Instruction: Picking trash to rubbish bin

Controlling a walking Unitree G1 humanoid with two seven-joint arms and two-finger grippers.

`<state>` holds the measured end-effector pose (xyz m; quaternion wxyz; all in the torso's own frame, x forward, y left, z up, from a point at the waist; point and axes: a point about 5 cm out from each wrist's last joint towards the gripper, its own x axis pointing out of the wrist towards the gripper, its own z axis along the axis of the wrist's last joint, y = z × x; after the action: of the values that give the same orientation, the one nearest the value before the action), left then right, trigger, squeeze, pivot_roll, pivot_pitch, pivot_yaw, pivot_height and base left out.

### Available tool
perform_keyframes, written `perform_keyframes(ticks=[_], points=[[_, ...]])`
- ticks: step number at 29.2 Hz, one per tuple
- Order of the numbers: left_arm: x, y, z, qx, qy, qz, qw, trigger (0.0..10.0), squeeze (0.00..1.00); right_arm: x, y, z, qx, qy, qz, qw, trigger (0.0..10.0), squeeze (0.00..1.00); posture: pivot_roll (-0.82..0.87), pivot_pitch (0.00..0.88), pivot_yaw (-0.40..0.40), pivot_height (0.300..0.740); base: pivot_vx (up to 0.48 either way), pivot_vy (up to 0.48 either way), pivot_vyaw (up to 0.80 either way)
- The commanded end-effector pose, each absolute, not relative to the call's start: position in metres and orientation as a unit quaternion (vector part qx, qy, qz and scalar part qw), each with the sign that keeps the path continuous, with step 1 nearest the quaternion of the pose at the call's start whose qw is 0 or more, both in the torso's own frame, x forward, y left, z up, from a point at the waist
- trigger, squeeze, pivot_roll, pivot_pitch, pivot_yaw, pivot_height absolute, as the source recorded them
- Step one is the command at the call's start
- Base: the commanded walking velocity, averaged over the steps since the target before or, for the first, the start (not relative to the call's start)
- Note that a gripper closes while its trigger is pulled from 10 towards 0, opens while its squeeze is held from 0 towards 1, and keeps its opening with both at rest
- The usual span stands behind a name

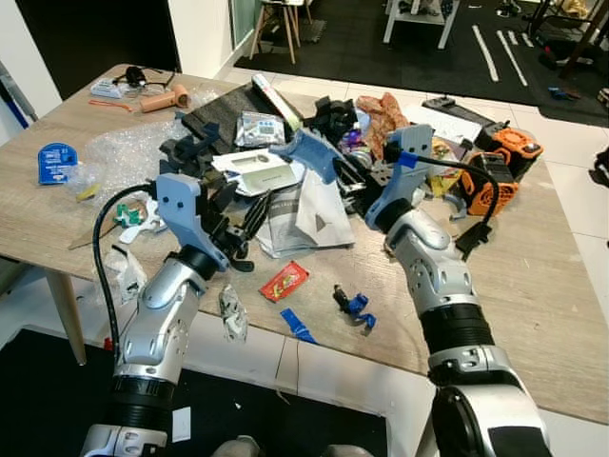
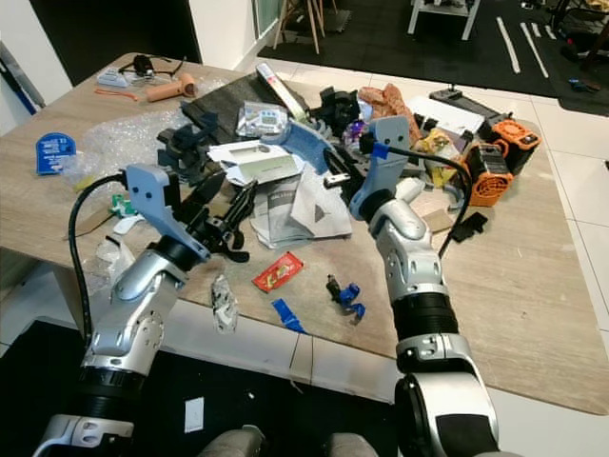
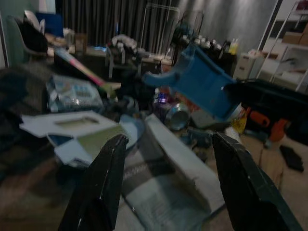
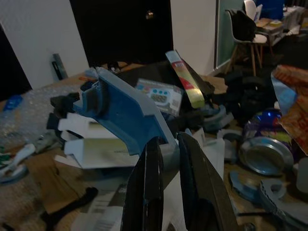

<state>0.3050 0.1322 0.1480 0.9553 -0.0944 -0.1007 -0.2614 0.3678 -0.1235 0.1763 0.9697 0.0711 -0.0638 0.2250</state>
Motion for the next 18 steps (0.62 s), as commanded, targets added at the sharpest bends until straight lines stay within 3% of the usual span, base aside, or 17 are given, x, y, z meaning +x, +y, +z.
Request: perform_keyframes(ticks=[1,18], points=[[0.3065,0.1318,0.1437,-0.088,-0.085,-0.258,0.958,10.0,0.0,0.3692,-0.1241,0.1777,0.068,-0.07,0.223,0.97,10.0,0.0,-0.07,0.0,-0.039,0.74,-0.259,0.0,0.0],[0.31,0.1305,0.1375,-0.065,-0.07,-0.271,0.958,10.0,0.0,0.3706,-0.1241,0.1738,0.074,-0.07,0.218,0.971,10.0,0.0,-0.06,0.0,-0.034,0.74,-0.349,0.0,0.0]])
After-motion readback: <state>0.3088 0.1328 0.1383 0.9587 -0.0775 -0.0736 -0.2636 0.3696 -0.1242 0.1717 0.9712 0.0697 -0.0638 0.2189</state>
